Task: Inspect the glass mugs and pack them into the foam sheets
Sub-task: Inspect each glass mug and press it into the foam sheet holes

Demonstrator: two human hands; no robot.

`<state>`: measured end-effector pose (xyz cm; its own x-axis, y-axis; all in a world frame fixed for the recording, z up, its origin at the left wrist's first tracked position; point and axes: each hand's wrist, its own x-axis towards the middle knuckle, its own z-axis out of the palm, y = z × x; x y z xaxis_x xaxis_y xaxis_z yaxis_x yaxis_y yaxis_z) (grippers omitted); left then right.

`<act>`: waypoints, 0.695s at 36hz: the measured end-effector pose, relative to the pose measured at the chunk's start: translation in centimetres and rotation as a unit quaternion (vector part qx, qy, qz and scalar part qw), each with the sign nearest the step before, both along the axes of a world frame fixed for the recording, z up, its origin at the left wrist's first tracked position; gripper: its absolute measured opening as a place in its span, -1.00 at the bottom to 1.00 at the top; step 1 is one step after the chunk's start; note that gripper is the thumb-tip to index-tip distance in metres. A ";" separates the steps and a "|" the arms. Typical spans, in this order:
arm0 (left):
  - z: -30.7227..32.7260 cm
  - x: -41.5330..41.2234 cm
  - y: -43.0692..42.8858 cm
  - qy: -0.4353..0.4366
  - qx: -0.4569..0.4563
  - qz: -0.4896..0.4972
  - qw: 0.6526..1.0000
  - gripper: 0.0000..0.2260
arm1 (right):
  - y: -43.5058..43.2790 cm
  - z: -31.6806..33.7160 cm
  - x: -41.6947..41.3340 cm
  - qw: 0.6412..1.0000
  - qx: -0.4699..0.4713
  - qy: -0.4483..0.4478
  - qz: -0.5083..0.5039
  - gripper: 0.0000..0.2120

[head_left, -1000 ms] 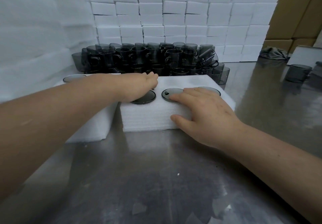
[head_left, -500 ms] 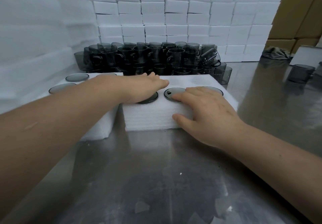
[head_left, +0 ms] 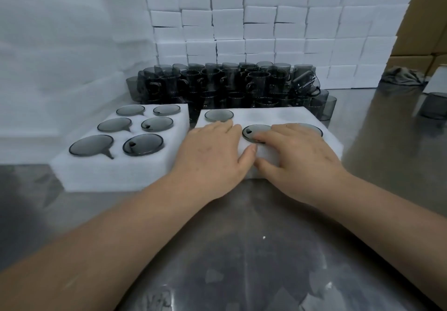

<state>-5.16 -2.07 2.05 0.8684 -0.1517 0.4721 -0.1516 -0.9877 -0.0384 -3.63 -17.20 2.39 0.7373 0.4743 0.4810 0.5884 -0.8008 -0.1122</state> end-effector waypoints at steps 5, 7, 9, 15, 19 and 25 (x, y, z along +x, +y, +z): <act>0.0 -0.5 0.9 0.004 0.000 -0.012 1.000 -0.26 | 0.1 0.1 -0.1 1.000 -0.006 0.008 -0.004 -0.54; 0.0 -0.5 0.9 0.003 -0.006 -0.014 1.000 -0.25 | 0.2 0.1 -0.1 1.000 -0.008 0.006 -0.007 -0.54; 0.1 -0.5 0.8 0.005 -0.012 -0.014 1.000 -0.26 | 0.2 0.1 -0.1 1.000 -0.009 0.005 -0.008 -0.54; 0.0 -0.4 0.8 0.004 -0.017 -0.011 1.000 -0.31 | 0.1 0.3 -0.2 1.000 -0.001 0.015 -0.001 -0.52; 0.1 -0.5 0.8 0.008 -0.021 -0.014 1.000 -0.25 | -0.2 0.8 -0.5 0.997 0.059 0.051 0.010 -0.51; 0.2 -0.6 1.0 0.001 -0.030 -0.024 0.999 -0.28 | 0.2 3.3 -1.0 0.983 0.170 0.068 0.027 -0.51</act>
